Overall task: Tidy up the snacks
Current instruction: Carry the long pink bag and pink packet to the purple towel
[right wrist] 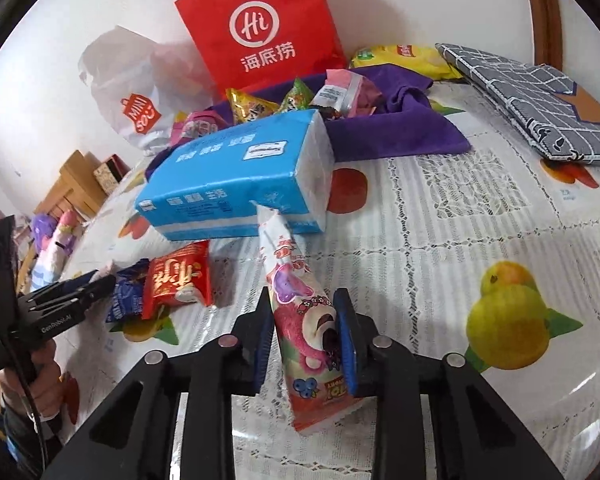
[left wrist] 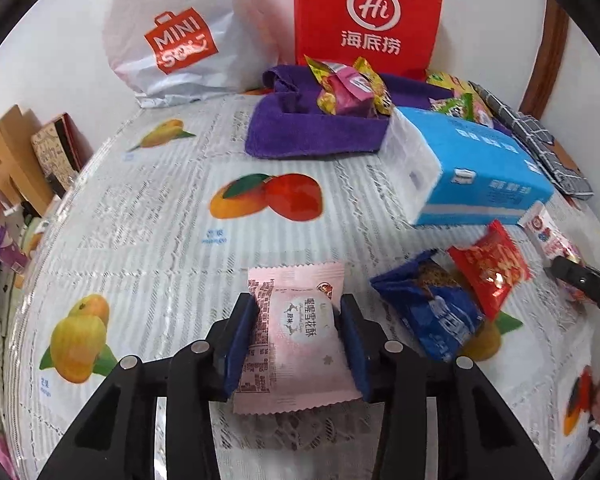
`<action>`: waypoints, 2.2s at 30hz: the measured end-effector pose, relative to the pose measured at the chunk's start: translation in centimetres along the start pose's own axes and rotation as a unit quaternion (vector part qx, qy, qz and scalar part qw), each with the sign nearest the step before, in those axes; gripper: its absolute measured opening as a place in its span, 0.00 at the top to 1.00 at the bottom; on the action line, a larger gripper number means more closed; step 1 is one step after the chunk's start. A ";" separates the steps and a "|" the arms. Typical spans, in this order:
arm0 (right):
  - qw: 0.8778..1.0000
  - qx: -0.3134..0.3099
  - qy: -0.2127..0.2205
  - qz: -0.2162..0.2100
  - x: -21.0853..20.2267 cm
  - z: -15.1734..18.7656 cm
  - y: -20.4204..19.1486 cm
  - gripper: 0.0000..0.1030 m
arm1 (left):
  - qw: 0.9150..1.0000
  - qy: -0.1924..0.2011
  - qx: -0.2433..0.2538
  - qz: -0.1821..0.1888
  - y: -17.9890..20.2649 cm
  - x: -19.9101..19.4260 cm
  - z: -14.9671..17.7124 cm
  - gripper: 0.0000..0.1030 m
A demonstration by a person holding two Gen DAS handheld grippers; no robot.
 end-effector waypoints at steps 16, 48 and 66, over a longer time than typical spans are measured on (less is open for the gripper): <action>0.998 -0.034 0.043 0.009 -5.2 -1.7 -2.3 0.75 | 0.999 0.021 0.008 0.049 2.7 -5.5 -3.2 0.61; 0.996 -0.054 0.055 0.036 -3.5 -17.2 -4.0 0.75 | 0.994 0.074 0.045 0.067 7.4 -5.8 -17.8 0.61; 0.996 -0.063 0.053 0.044 2.7 -24.8 -3.1 0.75 | 0.996 0.061 0.027 0.060 5.3 0.9 -26.0 0.61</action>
Point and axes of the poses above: each gripper's, at about its wrist camera, not at the fingertips, and x roughly the way its jaws point, y to its right, z to its underside, the point moved 6 cm from there along x, roughly the way its jaws point, and after that the axes turned 2 degrees about x, right-handed, at the moved point
